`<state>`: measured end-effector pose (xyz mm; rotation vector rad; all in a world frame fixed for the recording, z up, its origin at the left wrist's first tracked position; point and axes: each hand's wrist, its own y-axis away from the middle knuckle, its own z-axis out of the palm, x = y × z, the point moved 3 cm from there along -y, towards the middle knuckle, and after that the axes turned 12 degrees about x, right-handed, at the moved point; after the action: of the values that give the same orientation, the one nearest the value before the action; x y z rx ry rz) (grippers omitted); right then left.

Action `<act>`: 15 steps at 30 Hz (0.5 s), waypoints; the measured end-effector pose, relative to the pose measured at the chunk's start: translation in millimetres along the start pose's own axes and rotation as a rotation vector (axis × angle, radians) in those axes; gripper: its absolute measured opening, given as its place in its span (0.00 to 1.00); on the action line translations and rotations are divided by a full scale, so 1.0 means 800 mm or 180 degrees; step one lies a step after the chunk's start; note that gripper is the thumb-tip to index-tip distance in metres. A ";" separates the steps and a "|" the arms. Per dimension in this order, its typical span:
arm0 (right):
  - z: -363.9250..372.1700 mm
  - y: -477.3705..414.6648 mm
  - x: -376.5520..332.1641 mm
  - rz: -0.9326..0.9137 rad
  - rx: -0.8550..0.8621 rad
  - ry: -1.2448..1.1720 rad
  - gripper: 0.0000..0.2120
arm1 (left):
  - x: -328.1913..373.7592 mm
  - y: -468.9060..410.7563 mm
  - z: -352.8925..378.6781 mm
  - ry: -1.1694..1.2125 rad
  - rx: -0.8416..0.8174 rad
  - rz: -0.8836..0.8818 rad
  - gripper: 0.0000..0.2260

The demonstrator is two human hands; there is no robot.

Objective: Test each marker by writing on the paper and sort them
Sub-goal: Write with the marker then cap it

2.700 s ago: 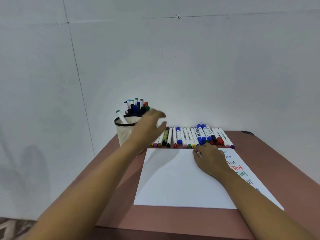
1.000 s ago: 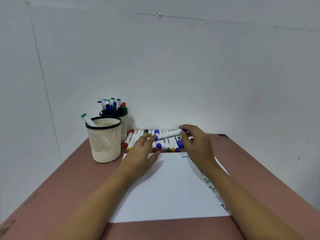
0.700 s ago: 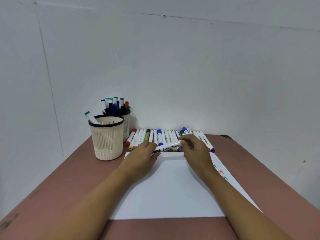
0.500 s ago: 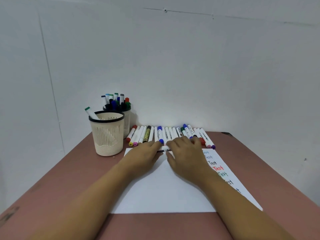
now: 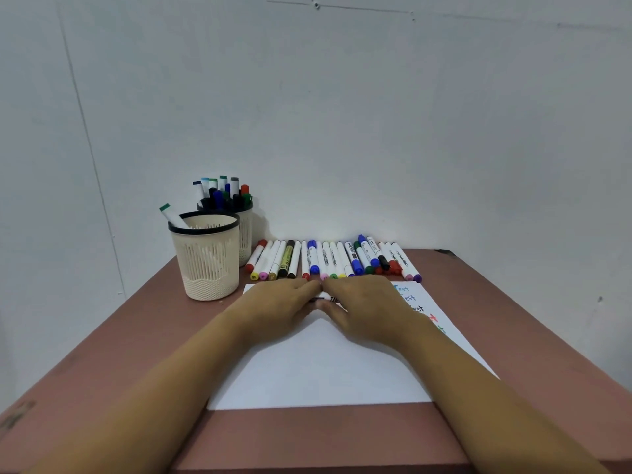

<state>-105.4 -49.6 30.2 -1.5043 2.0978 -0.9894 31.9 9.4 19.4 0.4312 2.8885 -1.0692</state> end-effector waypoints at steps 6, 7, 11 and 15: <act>-0.009 0.000 0.003 -0.0070 -0.0012 -0.0169 0.20 | 0.008 0.001 -0.008 0.0050 0.0265 0.0362 0.14; -0.010 0.001 0.002 -0.0062 -0.0004 -0.0216 0.20 | 0.009 0.001 -0.007 0.0066 0.0328 0.0409 0.12; -0.009 0.001 0.002 -0.0013 0.0000 -0.0342 0.20 | 0.008 0.003 -0.005 0.0197 0.0307 0.0361 0.08; -0.006 0.002 0.004 0.0080 -0.0086 -0.0365 0.25 | 0.008 0.003 -0.004 0.0115 0.0280 0.0374 0.06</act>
<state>-110.9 -50.7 32.9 -1.5070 2.0522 -0.8485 26.4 14.7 19.5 0.6221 2.8135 -1.1844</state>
